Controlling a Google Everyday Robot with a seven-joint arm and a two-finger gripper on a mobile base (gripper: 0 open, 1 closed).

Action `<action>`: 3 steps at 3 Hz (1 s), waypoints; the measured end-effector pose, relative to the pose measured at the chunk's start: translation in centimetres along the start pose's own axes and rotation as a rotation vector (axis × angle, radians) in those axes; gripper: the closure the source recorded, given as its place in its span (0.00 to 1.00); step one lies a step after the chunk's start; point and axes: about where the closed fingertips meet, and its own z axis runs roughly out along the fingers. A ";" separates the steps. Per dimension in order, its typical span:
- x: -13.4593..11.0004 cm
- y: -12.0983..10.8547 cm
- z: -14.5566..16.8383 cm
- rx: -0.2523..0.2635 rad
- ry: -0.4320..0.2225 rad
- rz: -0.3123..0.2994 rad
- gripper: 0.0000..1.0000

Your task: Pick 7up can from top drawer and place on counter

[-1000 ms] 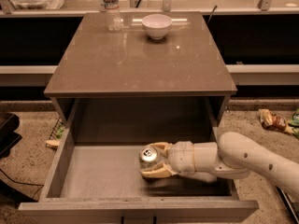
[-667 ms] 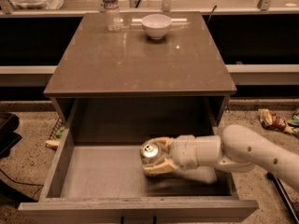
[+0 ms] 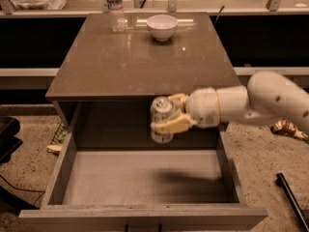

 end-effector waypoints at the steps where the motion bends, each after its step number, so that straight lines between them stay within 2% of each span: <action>1: -6.8 -4.6 -0.1 0.002 -0.066 0.062 1.00; 2: -13.0 -8.4 2.4 0.016 -0.142 0.075 1.00; 3: -18.8 -12.9 8.3 0.069 -0.226 0.013 1.00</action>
Offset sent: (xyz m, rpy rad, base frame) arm 0.1554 0.0998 0.1888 0.2549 0.0371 -0.1077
